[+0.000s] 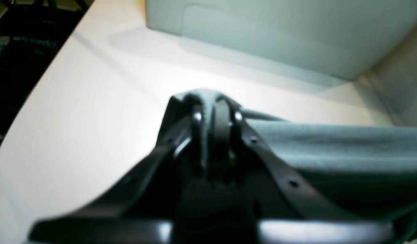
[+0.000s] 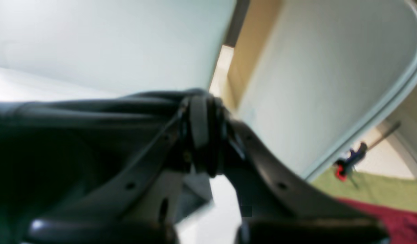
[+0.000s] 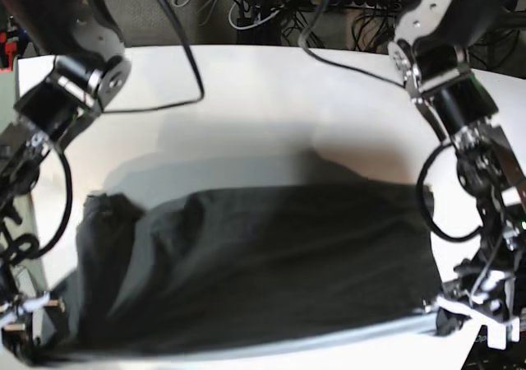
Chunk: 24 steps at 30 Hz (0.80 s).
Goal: Layout the t-shirt on the table in an organized manner, then fold the t-shirt properly
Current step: 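Lift the grey shirt strip high with both grippers and swing it over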
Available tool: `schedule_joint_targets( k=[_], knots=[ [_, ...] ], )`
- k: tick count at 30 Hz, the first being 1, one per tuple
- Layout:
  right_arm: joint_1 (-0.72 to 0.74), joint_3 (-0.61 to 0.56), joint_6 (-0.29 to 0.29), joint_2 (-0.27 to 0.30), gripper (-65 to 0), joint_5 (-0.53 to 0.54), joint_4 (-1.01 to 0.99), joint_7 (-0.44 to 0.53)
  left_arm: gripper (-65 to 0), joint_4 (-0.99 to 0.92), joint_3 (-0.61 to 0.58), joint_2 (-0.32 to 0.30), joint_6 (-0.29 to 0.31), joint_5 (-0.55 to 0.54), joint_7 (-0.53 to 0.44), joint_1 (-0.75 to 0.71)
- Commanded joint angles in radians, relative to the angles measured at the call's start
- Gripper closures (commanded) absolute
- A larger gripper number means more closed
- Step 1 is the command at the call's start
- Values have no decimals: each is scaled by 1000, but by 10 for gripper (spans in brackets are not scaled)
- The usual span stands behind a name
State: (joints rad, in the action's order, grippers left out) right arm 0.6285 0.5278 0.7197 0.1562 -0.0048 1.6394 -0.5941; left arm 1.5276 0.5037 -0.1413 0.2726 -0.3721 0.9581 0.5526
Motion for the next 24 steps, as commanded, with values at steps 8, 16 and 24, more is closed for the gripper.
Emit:
schedule_joint_targets(
  k=[8,16,24],
  knots=[
    [259,-45,-22,64,0,-51,-152,27,-1,-121,-95,-56,-12,12,-109,245],
    [204,-36,-22,62,0,-37,-44,-19,-1,-54,-132,-48,-12,9,-101,237],
    [-278,-34,-22,53,0,203,255,-50,-1,143,-87,-60,-9,3,-104,-104]
  ],
)
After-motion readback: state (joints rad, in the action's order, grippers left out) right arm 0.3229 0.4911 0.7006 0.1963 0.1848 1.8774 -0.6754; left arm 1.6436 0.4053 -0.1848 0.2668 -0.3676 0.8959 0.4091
